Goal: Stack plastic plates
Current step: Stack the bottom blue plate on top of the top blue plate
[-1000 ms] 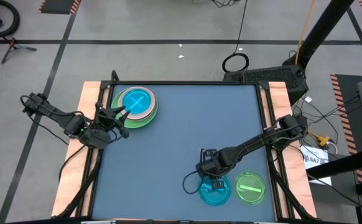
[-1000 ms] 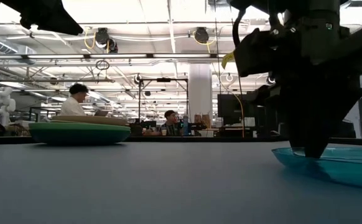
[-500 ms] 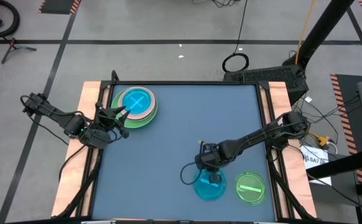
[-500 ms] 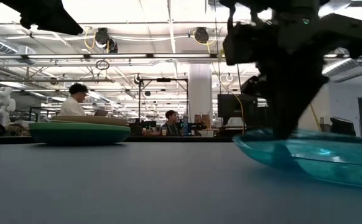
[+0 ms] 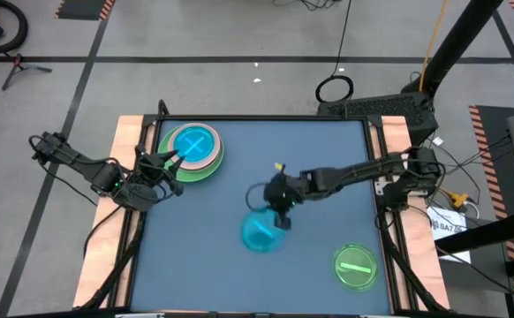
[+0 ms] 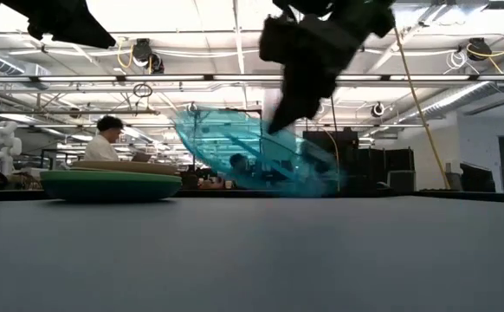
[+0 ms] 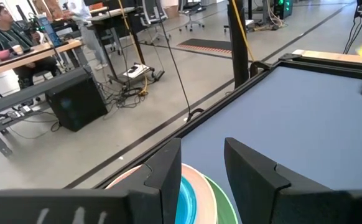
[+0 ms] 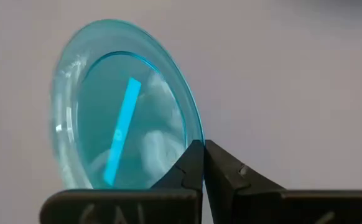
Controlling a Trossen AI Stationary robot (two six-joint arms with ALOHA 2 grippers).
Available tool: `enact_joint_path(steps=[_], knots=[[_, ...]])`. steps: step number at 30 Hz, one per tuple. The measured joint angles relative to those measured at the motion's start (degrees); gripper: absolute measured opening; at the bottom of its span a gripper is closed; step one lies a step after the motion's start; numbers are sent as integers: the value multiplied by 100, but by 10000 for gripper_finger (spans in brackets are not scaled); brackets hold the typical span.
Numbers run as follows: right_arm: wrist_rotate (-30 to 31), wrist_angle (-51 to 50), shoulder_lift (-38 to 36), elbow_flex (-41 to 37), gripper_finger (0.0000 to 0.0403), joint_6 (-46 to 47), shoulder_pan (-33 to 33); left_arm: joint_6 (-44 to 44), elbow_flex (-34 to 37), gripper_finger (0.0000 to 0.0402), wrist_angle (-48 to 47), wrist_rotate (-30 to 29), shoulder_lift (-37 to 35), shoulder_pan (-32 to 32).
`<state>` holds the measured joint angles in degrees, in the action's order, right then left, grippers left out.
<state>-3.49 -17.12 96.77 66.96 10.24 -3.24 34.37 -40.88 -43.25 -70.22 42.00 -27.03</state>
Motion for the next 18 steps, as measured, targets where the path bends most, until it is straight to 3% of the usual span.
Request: enact_joint_path(steps=[5,14,18], knots=[[244,1159,2,0,1,-46,610,-83,0,129,0,-7,0,0],[1126,3105,122,-2,0,797,1488,-117,0,129,0,-42,0,0],[1249,3865,327,4,0,1006,1815,-157,0,129,2,-157,0,0]])
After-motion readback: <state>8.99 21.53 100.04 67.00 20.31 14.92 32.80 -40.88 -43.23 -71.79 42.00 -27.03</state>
